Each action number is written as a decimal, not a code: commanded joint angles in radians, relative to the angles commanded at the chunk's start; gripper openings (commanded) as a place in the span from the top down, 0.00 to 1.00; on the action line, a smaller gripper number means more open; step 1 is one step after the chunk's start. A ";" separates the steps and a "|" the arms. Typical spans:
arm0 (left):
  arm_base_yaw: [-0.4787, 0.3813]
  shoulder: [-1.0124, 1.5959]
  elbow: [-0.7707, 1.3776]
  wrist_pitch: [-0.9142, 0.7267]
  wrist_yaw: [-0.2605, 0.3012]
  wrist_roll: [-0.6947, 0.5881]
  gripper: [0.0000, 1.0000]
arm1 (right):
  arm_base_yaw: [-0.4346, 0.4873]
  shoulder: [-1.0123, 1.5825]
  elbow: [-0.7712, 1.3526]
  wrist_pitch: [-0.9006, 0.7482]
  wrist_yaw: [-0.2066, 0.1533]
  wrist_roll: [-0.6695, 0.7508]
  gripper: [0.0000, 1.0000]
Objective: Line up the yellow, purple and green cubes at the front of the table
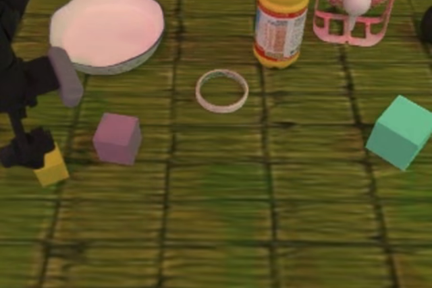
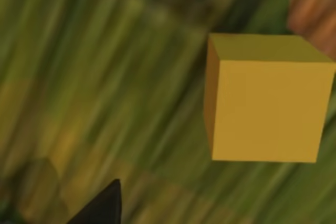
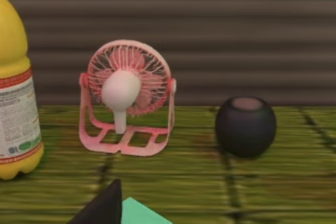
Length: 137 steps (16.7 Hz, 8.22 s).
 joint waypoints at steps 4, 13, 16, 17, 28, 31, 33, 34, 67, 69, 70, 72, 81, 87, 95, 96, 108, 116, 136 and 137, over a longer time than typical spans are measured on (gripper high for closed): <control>0.005 -0.001 -0.006 0.005 0.000 -0.001 0.00 | 0.000 0.000 0.000 0.000 0.000 0.000 0.00; 0.002 0.135 -0.182 0.321 0.001 0.004 0.00 | 0.000 0.000 0.000 0.000 0.000 0.000 0.00; 0.002 0.144 -0.191 0.335 0.001 0.004 0.00 | 0.000 0.000 0.000 0.000 0.000 0.000 0.00; 0.002 0.144 -0.191 0.335 0.001 0.004 0.00 | 0.000 0.000 0.000 0.000 0.000 0.000 0.00; 0.002 0.144 -0.191 0.335 0.001 0.004 0.75 | 0.000 0.000 0.000 0.000 0.000 0.000 0.00; 0.002 0.144 -0.191 0.335 0.001 0.004 0.98 | 0.000 0.000 0.000 0.000 0.000 0.000 0.00; 0.002 0.144 -0.191 0.335 0.001 0.004 1.00 | 0.000 0.000 0.000 0.000 0.000 0.000 0.00; 0.002 0.144 -0.191 0.335 0.001 0.004 1.00 | 0.000 0.000 0.000 0.000 0.000 0.000 0.00; -0.665 0.240 0.358 -0.132 0.012 -0.347 1.00 | 0.000 0.000 0.000 0.000 0.000 0.000 0.00; -0.801 0.279 0.429 -0.158 0.011 -0.418 1.00 | 0.000 0.000 0.000 0.000 0.000 0.000 0.00; -0.855 0.293 0.460 -0.168 0.009 -0.449 1.00 | 0.000 0.000 0.000 0.000 0.000 0.000 0.00; -0.931 0.311 0.504 -0.180 0.006 -0.499 1.00 | 0.000 0.000 0.000 0.000 0.000 0.000 0.00; -0.963 0.325 0.492 -0.142 0.004 -0.523 1.00 | 0.000 0.000 0.000 0.000 0.000 0.000 0.00; -0.967 0.385 0.360 0.049 0.005 -0.525 1.00 | 0.000 0.000 0.000 0.000 0.000 0.000 0.00; -0.967 0.386 0.358 0.052 0.004 -0.525 0.70 | 0.000 0.000 0.000 0.000 0.000 0.000 0.00; -0.967 0.386 0.358 0.052 0.004 -0.525 0.62 | 0.000 0.000 0.000 0.000 0.000 0.000 0.00; -0.967 0.386 0.358 0.052 0.004 -0.525 0.00 | 0.000 0.000 0.000 0.000 0.000 0.000 0.00; -0.964 0.377 0.397 0.011 0.003 -0.525 0.00 | 0.000 0.000 0.000 0.000 0.000 0.000 0.00; -0.543 0.270 0.420 -0.150 0.004 -0.886 0.00 | 0.000 0.000 0.000 0.000 0.000 0.000 0.00; -0.475 0.261 0.400 -0.145 0.005 -0.942 0.00 | 0.000 0.000 0.000 0.000 0.000 0.000 0.00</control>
